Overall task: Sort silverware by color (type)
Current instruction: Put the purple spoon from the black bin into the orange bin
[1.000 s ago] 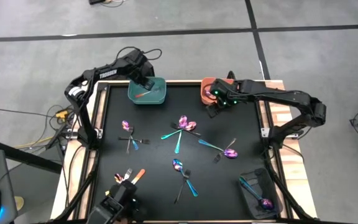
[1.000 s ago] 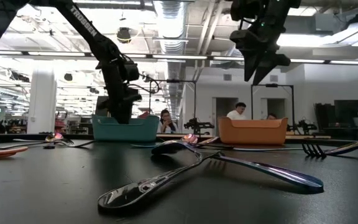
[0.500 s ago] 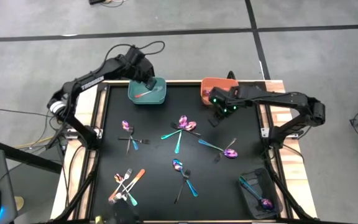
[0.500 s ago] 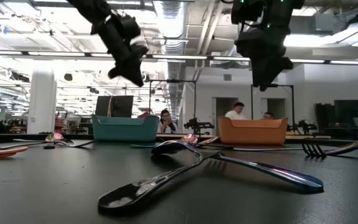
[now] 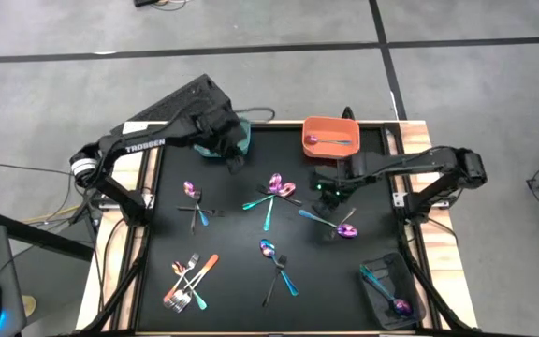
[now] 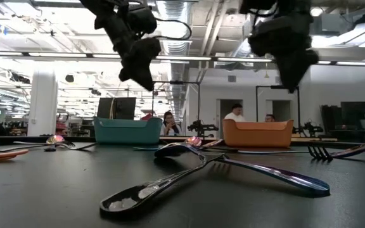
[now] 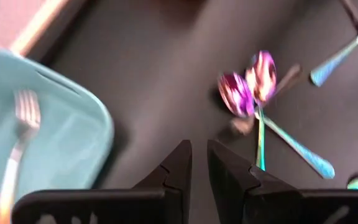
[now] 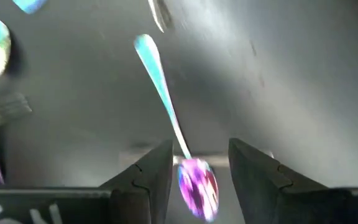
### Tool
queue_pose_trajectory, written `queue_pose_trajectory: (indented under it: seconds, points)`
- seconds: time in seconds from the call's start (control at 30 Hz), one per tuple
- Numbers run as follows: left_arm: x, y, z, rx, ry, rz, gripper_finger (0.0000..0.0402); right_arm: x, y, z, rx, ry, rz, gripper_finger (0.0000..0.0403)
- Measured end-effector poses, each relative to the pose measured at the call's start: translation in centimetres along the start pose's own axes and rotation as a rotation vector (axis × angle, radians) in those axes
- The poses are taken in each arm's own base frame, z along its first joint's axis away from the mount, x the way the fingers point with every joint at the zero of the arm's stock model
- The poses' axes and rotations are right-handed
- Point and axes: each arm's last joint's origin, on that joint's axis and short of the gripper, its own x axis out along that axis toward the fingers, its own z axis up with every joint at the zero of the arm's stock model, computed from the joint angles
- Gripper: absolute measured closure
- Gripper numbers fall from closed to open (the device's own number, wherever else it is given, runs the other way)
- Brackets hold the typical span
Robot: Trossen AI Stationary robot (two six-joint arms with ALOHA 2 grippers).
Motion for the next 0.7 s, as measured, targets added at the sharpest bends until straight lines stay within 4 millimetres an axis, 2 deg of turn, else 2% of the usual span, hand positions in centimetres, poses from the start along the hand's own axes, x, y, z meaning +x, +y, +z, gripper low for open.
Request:
queue_pose_trajectory:
  seconds: [0.13,0.33,0.43,0.53,0.7]
  points:
    - [1.6,-1.2,-2.0,0.004,0.08,-0.018,0.0363,-0.8,0.9,-2.9,0.016,0.101,-0.008,0.0228]
    - [2.7,-2.5,-3.6,0.039,0.108,-0.043,0.0363,-2.6,4.0,-9.9,-0.113,0.177,0.064,0.0228]
    - [2.9,-3.0,-3.4,0.055,0.062,-0.056,0.0363,-2.8,5.4,-14.1,-0.181,0.207,0.055,0.0228]
    - [3.0,-3.5,-2.9,0.048,-0.005,-0.074,0.0363,-2.6,6.5,-17.5,-0.169,0.227,0.041,0.0228]
    - [3.0,-4.3,-2.0,0.052,-0.095,-0.147,0.0363,-1.9,8.0,-21.3,-0.097,0.242,0.062,0.0228]
